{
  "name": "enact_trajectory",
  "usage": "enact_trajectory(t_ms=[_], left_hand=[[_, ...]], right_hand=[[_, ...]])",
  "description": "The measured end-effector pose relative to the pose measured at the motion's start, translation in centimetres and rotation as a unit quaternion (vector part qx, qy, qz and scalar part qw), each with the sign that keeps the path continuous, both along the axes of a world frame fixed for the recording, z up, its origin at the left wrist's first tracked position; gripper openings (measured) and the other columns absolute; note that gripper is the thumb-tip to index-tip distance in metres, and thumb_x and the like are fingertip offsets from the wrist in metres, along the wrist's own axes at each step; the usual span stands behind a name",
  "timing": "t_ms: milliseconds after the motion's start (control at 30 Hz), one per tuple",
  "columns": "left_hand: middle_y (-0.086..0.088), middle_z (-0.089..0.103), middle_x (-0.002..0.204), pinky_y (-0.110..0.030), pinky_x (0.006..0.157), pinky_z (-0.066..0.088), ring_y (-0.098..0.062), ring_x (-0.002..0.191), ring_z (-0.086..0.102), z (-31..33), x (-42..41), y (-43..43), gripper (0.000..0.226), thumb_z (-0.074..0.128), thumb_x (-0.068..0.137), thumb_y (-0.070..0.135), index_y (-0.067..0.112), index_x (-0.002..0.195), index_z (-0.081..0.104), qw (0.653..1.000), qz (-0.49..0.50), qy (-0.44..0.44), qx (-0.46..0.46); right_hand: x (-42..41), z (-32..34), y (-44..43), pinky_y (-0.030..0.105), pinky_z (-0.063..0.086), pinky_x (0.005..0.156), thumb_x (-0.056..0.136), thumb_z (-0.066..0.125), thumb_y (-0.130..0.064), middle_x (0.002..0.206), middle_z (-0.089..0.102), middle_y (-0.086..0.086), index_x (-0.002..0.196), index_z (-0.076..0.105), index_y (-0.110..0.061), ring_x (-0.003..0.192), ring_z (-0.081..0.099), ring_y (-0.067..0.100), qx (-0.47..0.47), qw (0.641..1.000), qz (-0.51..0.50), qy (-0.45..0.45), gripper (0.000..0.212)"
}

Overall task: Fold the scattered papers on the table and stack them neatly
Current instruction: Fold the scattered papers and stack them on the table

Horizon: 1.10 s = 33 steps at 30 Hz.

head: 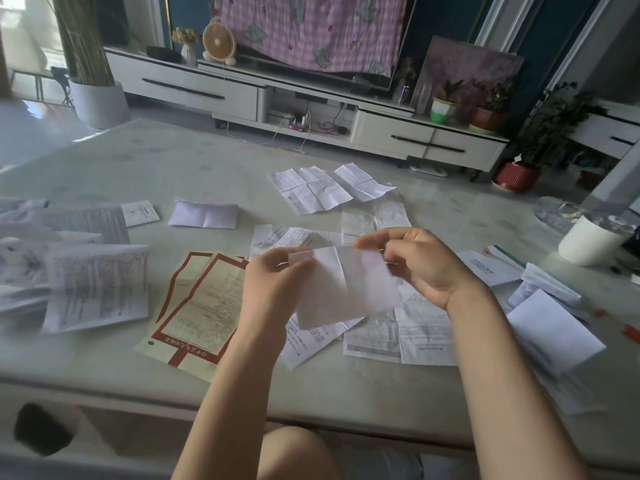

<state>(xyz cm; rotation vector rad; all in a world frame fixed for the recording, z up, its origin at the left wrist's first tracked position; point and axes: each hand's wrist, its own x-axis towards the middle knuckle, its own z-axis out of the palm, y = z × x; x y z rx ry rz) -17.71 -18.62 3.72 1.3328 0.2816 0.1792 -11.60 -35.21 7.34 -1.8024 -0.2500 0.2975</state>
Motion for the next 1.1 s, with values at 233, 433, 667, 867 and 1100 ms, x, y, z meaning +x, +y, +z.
enact_trajectory(t_ms=[233,433,667,867,1100], left_hand=[[0.002,0.066,0.066,-0.019,0.055,0.044,-0.012,0.061,0.058,0.0,0.1,-0.4,0.009,0.064,0.083,0.017,0.016,0.078,0.072,0.996,-0.049,-0.014,0.080],[-0.006,0.071,0.074,-0.028,0.061,0.056,-0.018,0.066,0.068,0.3,0.4,0.0,0.034,0.052,0.089,0.043,0.013,0.082,0.065,0.987,-0.082,0.017,-0.137],[-0.006,0.070,0.072,-0.023,0.060,0.058,-0.015,0.062,0.068,0.3,-0.1,-0.6,0.009,0.062,0.085,0.002,0.009,0.084,0.067,0.997,-0.070,-0.010,-0.024],[0.007,0.066,0.057,-0.025,0.053,0.055,-0.006,0.051,0.062,0.1,0.0,-0.5,0.023,0.059,0.086,-0.002,0.017,0.073,0.065,0.999,-0.001,-0.039,0.004],[0.008,0.065,0.051,-0.020,0.049,0.053,-0.003,0.048,0.061,0.0,-0.1,-0.5,0.020,0.061,0.087,0.003,0.015,0.072,0.064,0.999,-0.004,-0.053,-0.005]], right_hand=[[-0.8,0.5,0.5,0.012,0.046,0.074,0.081,0.069,-0.016,0.088,0.069,0.001,0.096,0.069,-0.012,0.079,0.062,0.003,-0.146,0.985,0.090,-0.026,0.016],[-0.1,0.1,0.5,0.014,0.047,0.063,0.081,0.068,-0.009,0.076,0.063,0.001,0.080,0.063,-0.012,0.066,0.058,0.008,-0.007,0.997,-0.070,-0.041,0.006],[0.1,-0.1,0.8,0.021,0.047,0.067,0.081,0.067,-0.012,0.077,0.064,0.002,0.080,0.061,-0.013,0.070,0.058,0.011,0.037,0.996,-0.080,-0.017,0.006],[-0.4,0.2,0.5,0.017,0.047,0.059,0.086,0.060,-0.006,0.080,0.063,0.000,0.087,0.061,-0.012,0.067,0.057,0.011,0.031,0.999,0.003,0.015,0.006],[-0.4,-0.1,0.3,0.025,0.052,0.076,0.086,0.057,-0.002,0.095,0.068,0.005,0.102,0.064,-0.010,0.083,0.064,0.017,0.019,0.997,0.054,0.046,0.020]])
